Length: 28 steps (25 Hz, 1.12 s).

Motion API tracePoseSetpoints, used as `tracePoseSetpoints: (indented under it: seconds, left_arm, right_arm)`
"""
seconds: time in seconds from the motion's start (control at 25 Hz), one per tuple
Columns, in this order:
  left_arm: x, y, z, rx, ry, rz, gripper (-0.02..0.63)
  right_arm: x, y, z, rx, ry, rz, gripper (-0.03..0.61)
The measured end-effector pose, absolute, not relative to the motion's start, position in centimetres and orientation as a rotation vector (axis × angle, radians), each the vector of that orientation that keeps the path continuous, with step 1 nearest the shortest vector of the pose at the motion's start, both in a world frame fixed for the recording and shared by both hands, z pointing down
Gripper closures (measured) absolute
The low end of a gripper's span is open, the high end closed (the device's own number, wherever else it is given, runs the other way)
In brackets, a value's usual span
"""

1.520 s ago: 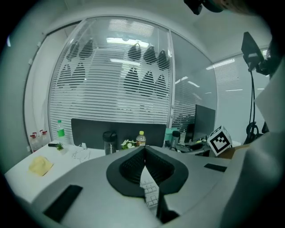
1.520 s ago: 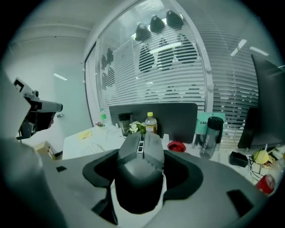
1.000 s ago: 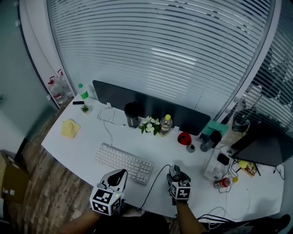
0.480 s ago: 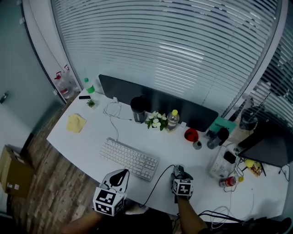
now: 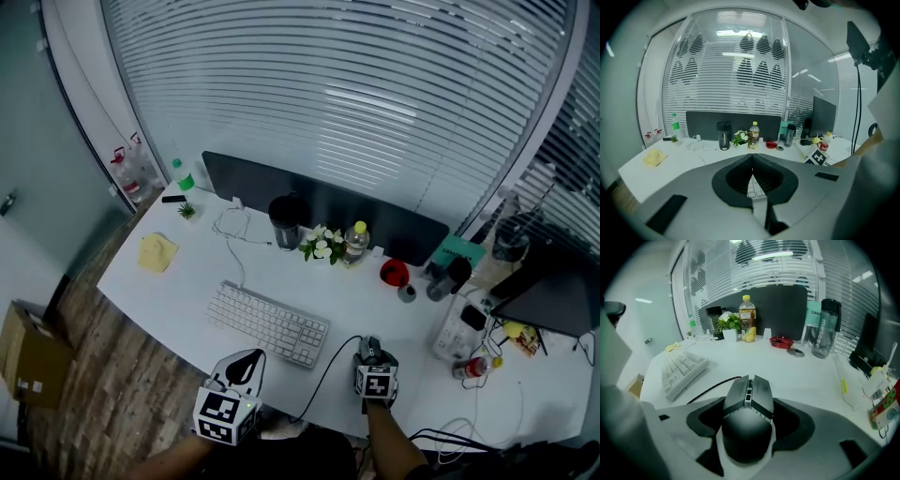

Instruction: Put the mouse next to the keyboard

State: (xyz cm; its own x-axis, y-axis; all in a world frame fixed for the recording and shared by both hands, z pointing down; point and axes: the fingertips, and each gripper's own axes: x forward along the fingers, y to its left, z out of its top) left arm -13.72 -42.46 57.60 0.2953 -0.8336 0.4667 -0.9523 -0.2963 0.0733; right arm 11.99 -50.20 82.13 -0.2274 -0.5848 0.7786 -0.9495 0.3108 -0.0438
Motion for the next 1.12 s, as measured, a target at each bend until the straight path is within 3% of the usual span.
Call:
tracePoseSetpoints:
  seconds: [0.48, 0.64, 1.12]
  left_arm:
    - [-15.2, -42.1, 56.9, 2.259, -1.601, 0.505, 0.586]
    - [-15.8, -42.3, 56.4, 2.288, -1.608, 0.488, 0.586]
    - [-16.0, -42.6, 52.5, 2.485, -1.445, 0.439, 0.586]
  right_arm:
    - [12.0, -50.1, 82.0, 1.356, -1.908, 0.707, 0.270]
    - [12.0, -50.0, 81.6, 1.375, -1.898, 0.743, 0.235]
    - [9.6, -48.2, 68.8, 1.495, -2.062, 0.611, 0.242]
